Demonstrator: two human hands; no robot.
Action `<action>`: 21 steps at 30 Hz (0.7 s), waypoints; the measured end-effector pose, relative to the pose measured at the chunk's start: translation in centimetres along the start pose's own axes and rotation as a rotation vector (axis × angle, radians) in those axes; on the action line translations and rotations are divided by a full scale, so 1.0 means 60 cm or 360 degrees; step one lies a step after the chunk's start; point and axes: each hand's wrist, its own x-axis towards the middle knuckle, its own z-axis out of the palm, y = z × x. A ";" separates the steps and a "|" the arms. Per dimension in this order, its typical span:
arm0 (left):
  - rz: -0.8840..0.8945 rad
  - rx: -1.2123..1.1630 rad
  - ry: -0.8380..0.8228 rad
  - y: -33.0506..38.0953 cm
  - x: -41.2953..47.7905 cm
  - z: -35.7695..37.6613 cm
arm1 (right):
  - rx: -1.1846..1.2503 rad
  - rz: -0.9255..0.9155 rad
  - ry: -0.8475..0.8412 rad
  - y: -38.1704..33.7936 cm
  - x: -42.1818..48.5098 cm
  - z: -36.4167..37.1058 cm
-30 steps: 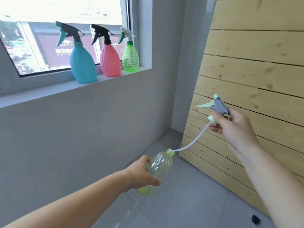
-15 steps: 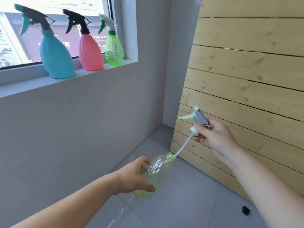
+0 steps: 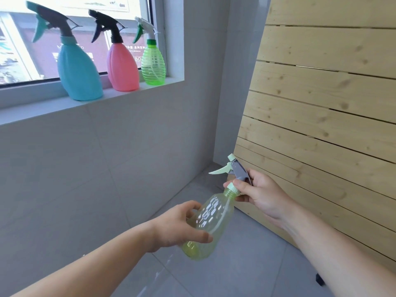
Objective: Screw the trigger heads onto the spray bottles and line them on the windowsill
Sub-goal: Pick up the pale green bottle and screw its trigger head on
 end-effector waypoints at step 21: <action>0.0009 -0.0028 -0.0054 0.012 -0.017 -0.001 | -0.0245 -0.0132 -0.0213 -0.003 0.003 -0.005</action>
